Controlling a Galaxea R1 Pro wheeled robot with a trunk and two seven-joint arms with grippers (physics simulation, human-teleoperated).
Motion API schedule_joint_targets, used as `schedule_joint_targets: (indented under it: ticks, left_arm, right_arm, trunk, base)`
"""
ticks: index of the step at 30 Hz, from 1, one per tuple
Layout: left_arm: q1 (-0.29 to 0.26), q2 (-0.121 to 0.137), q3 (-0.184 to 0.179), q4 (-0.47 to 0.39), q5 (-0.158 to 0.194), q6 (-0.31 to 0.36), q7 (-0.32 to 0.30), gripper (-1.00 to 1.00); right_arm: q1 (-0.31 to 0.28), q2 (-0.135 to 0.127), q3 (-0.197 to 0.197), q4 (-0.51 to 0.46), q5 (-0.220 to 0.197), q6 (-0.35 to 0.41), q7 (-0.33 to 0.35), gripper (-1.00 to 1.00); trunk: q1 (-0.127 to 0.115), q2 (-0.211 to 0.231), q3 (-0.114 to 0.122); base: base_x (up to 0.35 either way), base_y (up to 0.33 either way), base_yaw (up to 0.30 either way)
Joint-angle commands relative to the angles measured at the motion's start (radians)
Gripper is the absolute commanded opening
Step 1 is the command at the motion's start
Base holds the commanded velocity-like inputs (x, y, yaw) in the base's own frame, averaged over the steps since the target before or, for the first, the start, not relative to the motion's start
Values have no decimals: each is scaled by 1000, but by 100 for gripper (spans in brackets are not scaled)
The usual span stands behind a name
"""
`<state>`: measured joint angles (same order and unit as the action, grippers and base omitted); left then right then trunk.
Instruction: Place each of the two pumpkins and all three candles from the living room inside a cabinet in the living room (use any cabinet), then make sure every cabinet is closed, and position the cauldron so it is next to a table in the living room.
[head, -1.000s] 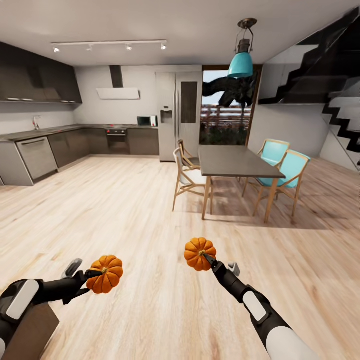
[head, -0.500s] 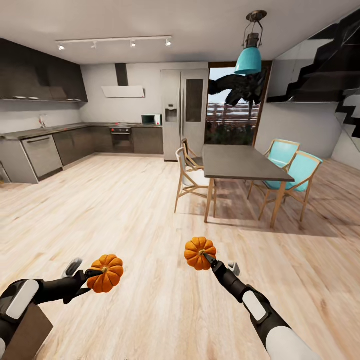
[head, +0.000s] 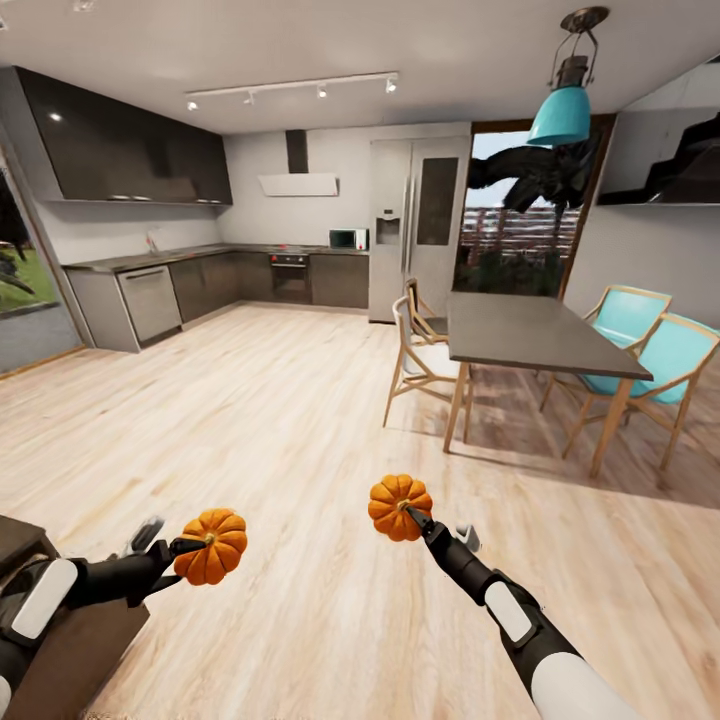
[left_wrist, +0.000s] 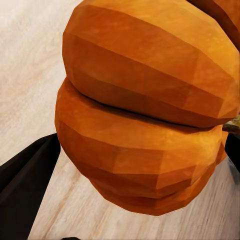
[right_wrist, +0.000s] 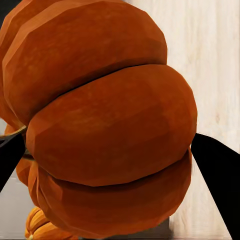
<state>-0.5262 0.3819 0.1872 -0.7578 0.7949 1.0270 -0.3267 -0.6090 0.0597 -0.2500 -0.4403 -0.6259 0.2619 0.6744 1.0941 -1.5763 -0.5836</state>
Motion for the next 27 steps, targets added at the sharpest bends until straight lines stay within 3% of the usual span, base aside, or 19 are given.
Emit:
schedule_joint_targets:
  ticks: [1,12,15,16,17,18,19,22,25,26,27]
  left_arm:
    - [0,-1,-1,0,1,1,3,-100]
    - [0,-2,-7,0,-9,4,13,-100]
    - [0,-5,-10,-1,-12,-1,26,-100]
    - [-1,-9,-12,-1,-12,-2,50,-100]
    - [-4,-13,-13,-5,-12,-3,96,-100]
    - [-6,-13,-13,-8,-12,-3,114,-100]
    - [-8,-18,-14,-25,-12,-3,171,-100]
    - [-10,-41,-16,-59,-13,-5,309,-100]
    - [-11,-96,-23,-84,-13,-7,454,-100]
    - [-11,-117,-41,-104,-13,-8,521,-100]
    - [-11,-125,-55,-112,-13,-8,556,-100]
  right_arm:
    - [0,0,0,0,0,0,1,-100]
    - [-1,0,9,-3,18,-3,-7,-100]
    - [-1,1,18,-11,24,-1,-85,-100]
    - [-1,3,45,-21,25,0,-136,-100]
    - [-1,5,110,-44,26,0,-201,-100]
    - [-1,5,135,-54,26,0,-224,-100]
    - [-1,6,212,-84,26,2,-300,-100]
    - [-1,10,355,-157,26,8,-500,-100]
    - [-2,19,453,-208,24,15,-739,-100]
    - [-2,32,485,-226,25,18,-844,-100]
    - [-2,41,502,-236,25,23,-904,-100]
  trunk:
    - [-4,7,3]
    - [-46,84,38]
    - [-58,105,46]
    - [-61,112,49]
    - [-65,119,51]
    - [-69,126,53]
    - [-73,133,55]
    - [-84,154,62]
    - [-96,175,68]
    - [-100,182,70]
    - [-104,189,72]
  base:
    - [0,-4,291]
    - [0,-1,291]
    - [0,0,288]
    - [0,0,271]
    - [0,0,253]
    - [0,0,249]
    - [0,0,241]
    - [0,0,237]
    - [0,0,234]
    - [0,0,233]
    - [0,0,233]
